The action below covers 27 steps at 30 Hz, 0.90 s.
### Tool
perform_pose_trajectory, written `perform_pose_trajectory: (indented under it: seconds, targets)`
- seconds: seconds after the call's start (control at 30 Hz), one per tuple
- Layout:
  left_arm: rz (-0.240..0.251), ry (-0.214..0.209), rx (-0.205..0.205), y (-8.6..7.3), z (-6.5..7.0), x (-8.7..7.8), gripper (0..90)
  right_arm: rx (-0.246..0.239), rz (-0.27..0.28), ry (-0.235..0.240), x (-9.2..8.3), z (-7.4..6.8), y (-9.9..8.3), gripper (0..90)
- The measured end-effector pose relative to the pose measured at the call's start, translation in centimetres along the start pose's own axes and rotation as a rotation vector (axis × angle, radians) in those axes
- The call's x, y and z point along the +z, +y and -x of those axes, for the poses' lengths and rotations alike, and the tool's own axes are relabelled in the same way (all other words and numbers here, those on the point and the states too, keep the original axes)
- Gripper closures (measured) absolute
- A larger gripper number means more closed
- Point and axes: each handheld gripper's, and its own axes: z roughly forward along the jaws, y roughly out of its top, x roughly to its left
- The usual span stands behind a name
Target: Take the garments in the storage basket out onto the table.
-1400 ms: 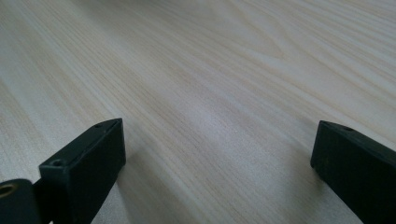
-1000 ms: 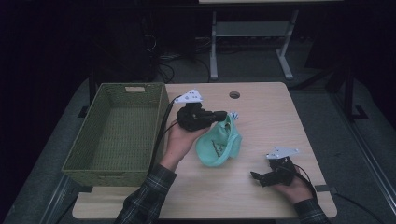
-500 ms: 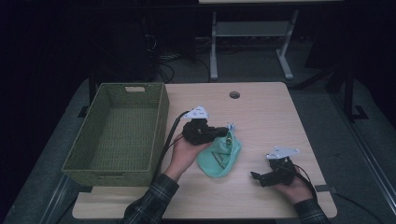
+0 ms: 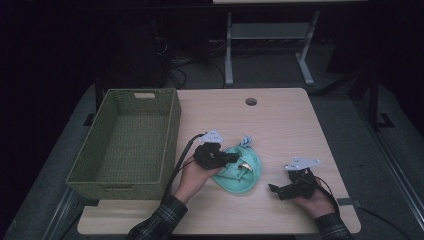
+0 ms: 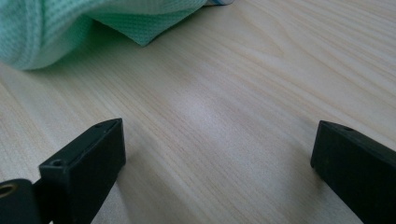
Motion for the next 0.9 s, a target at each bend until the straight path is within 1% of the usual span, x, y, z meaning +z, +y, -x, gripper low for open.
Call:
perform_pose_trajectory:
  seconds: [0.07, 0.1, 0.17, 0.27, 0.3, 0.33, 0.37, 0.43, 0.47, 0.53, 0.6, 0.63, 0.7, 0.77, 0.83, 0.87, 0.9]
  targets:
    - [-0.024, 0.004, 0.003, -0.5, 0.1, 0.4, 88.0, 0.0, 0.0, 0.0, 0.0, 0.0, 0.0, 2.8]
    - [-0.043, 0.007, 0.01, -0.8, 0.2, 0.6, 88.0, 0.001, -0.001, 0.001, 0.0, 0.0, 0.0, 2.8]
    - [-0.063, 0.003, 0.001, -1.4, 0.4, 1.1, 88.0, 0.001, 0.0, 0.001, 0.0, 0.0, 0.0, 2.8]
    - [-0.104, 0.011, 0.015, -2.1, 0.5, 1.7, 87.9, 0.002, -0.001, 0.001, 0.0, 0.0, 0.0, 2.8]
    - [-0.114, 0.015, 0.009, -2.4, 0.5, 2.0, 87.8, 0.002, -0.001, 0.001, 0.0, 0.0, 0.0, 2.8]
    - [-0.121, 0.017, 0.014, -2.5, 0.5, 2.1, 87.7, 0.002, 0.0, 0.001, 0.0, 0.0, 0.0, 2.8]
    - [-0.134, 0.029, 0.022, -2.7, 0.4, 2.3, 87.6, 0.001, 0.0, 0.001, 0.0, 0.0, 0.0, 2.8]
    - [-0.143, 0.037, 0.022, -3.0, 0.4, 2.6, 87.6, 0.001, -0.001, 0.001, 0.0, 0.0, 0.0, 2.8]
    - [-0.155, 0.039, 0.029, -3.1, 0.3, 2.7, 87.6, 0.001, -0.001, 0.001, 0.0, 0.0, 0.0, 2.8]
    - [-0.159, 0.047, 0.038, -3.3, 0.3, 2.9, 87.1, 0.001, -0.001, 0.001, 0.0, 0.0, 0.0, 2.8]
    - [-0.143, 0.058, 0.036, -3.1, 0.3, 2.7, 83.6, 0.001, -0.001, 0.0, 0.0, 0.0, 0.0, 2.8]
    - [-0.135, 0.068, 0.045, -2.9, 0.3, 2.3, 79.8, 0.0, 0.0, 0.0, 0.0, 0.0, 0.0, 2.8]
    - [-0.113, 0.081, 0.046, -2.5, 0.3, 1.4, 72.6, 0.001, -0.001, 0.0, 0.0, 0.0, 0.0, 2.8]
    - [-0.101, 0.092, 0.043, -2.2, 0.4, 0.5, 68.1, -0.002, 0.0, 0.002, 0.0, 0.0, 0.0, 2.8]
    - [-0.09, 0.122, 0.059, -2.2, 0.4, -0.7, 65.4, -0.003, -0.001, 0.002, 0.0, 0.0, 0.1, 2.7]
    - [-0.084, 0.134, 0.057, -2.3, 0.5, -1.1, 64.9, -0.003, -0.001, 0.003, 0.0, 0.0, 0.1, 2.8]
    - [-0.087, 0.149, 0.062, -2.4, 0.4, -1.5, 63.6, -0.003, 0.0, 0.002, 0.0, 0.0, 0.1, 2.8]
